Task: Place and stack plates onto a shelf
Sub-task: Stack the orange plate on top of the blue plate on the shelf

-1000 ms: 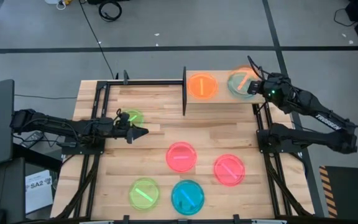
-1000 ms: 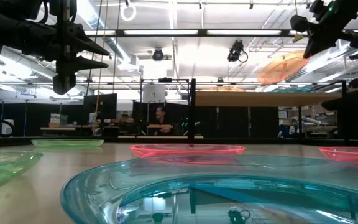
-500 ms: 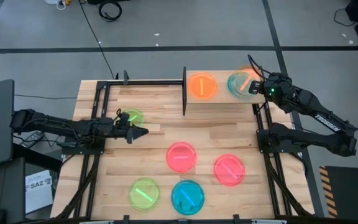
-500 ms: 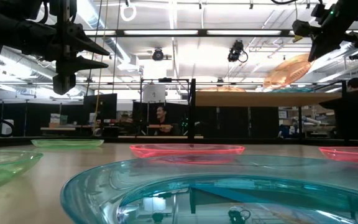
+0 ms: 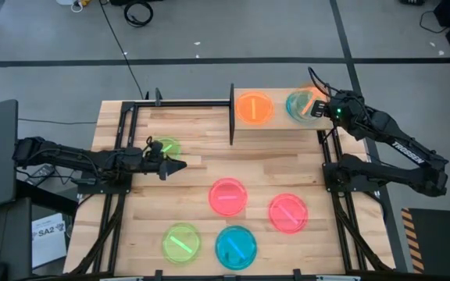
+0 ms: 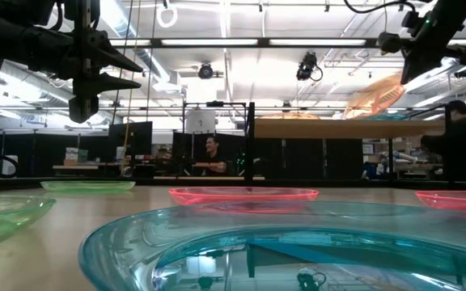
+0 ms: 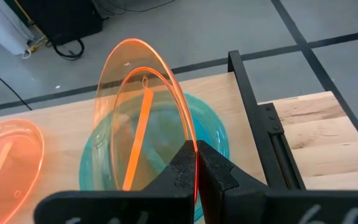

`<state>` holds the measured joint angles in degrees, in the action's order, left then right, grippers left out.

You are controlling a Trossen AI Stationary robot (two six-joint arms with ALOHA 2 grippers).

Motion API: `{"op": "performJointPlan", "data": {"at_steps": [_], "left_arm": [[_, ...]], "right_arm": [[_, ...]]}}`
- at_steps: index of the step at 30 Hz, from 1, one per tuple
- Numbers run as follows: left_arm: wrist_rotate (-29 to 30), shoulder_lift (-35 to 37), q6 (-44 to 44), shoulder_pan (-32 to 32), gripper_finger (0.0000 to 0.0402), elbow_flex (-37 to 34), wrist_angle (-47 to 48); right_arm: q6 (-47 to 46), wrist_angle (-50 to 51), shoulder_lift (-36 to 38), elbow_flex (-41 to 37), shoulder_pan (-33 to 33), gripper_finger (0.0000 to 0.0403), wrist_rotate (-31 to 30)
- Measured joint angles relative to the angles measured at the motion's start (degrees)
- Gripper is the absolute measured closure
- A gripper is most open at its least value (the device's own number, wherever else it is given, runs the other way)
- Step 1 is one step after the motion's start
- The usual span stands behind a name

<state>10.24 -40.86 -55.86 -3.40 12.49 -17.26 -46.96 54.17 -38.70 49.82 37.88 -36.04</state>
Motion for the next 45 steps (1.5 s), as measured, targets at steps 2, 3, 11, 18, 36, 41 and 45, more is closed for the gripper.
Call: {"op": "performJointPlan", "data": {"at_steps": [2,3,11,18,36,41,45], "left_arm": [[-0.02,0.00,0.02,-0.02,0.0287,0.00,0.00],[0.00,0.00,0.03,-0.01,0.0287,0.00,0.00],[0.00,0.00,0.14,-0.02,0.0287,0.00,0.02],[0.00,0.00,0.13,0.00,0.0287,0.00,0.02],[0.00,0.01,0.11,-0.01,0.0287,0.00,0.02],[0.00,0.00,0.09,-0.02,0.0287,0.00,0.02],[0.00,0.00,0.09,-0.01,0.0287,0.00,0.02]], "right_arm": [[0.00,-0.02,-0.05,0.00,0.18,0.0393,0.15],[0.01,-0.02,-0.04,0.00,0.18,0.0393,0.20],[0.47,-0.04,-0.04,0.00,0.18,0.0393,1.12],[0.55,-0.04,-0.04,0.00,0.16,0.0393,1.60],[0.59,-0.04,-2.29,0.00,0.16,0.0367,1.61],[0.61,-0.04,-3.41,0.00,0.19,0.0359,1.21],[0.61,-0.04,-3.58,0.00,0.67,0.0344,1.17]]}}
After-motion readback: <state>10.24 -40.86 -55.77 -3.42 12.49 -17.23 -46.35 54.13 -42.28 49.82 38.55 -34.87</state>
